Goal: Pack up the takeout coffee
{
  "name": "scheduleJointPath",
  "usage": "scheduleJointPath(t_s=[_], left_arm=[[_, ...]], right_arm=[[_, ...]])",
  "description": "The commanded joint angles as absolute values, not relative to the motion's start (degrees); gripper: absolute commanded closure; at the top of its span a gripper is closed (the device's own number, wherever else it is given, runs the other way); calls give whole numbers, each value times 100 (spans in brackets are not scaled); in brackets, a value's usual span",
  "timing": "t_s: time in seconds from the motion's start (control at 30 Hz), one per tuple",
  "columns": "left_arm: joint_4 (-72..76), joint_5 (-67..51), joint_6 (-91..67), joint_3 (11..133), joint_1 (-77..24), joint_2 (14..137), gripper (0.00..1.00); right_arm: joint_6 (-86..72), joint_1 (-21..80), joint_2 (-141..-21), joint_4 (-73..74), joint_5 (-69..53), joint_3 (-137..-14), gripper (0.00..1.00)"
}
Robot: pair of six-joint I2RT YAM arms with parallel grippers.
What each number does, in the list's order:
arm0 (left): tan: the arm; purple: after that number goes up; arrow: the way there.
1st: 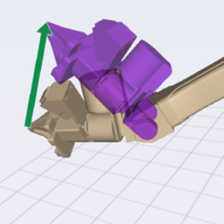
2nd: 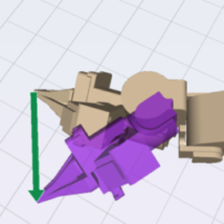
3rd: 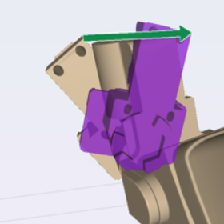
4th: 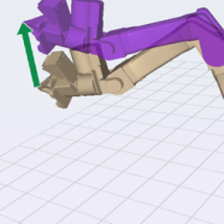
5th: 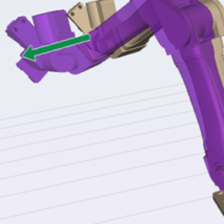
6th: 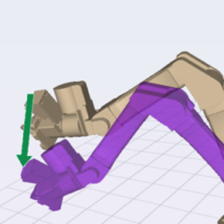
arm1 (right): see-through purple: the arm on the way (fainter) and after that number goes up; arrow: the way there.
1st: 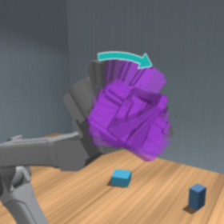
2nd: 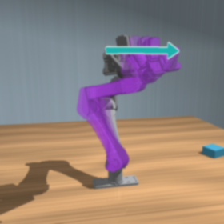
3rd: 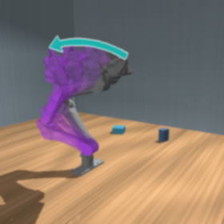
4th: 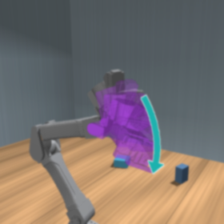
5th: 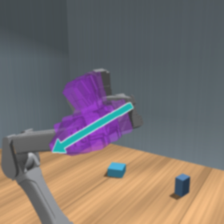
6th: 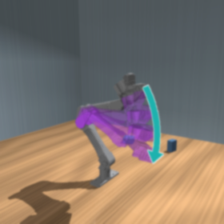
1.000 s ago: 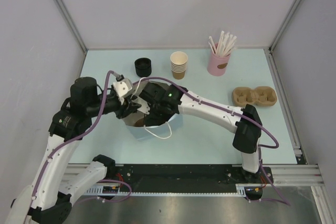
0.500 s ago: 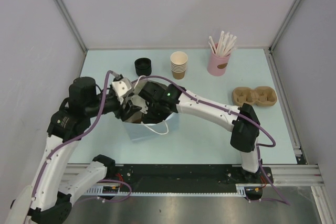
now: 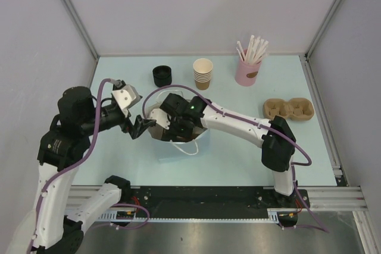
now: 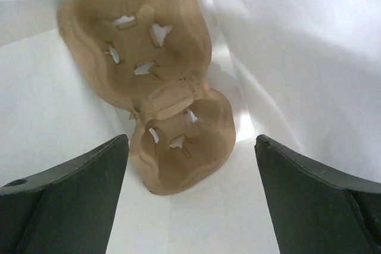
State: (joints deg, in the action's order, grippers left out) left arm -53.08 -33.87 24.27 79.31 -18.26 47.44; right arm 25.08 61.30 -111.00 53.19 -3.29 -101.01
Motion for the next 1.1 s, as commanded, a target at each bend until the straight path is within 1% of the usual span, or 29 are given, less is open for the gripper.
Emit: scheduleJointPath(t_s=[0.0,0.13,0.27,0.53,0.67,0.8,0.93,1.0,1.07], left_arm=[[-4932,-3157,2154,7929,-1670,4693,8],[-4589,-2646,1934,7656,-1591,4606,8],[-4360,-2400,1820,7524,-1529,4561,8],[-4105,-1855,1767,7181,-1503,4526,7],[-4026,-1828,1837,6988,-1503,4518,6],[-4017,-2021,2029,6961,-1503,4631,6],[-3886,-2171,2162,6926,-1503,4825,6],[-3806,-2110,2188,6917,-1503,4992,6],[-3718,-2127,2188,6926,-1503,5132,6]], right_arm=[[2557,6100,-10811,5299,-624,-10143,9],[2645,6100,-10741,5440,-572,-10230,10],[2724,6117,-10460,5238,-18,-10485,9],[2760,6126,-10213,5686,316,-12170,7],[2663,6126,-9915,5722,273,-12392,6],[2549,6073,-9379,5581,62,-12331,6],[2505,5872,-8773,5738,-596,-12497,6],[2487,5538,-8623,5836,-1237,-12586,6],[2452,5345,-8429,5775,-1528,-12437,4]])
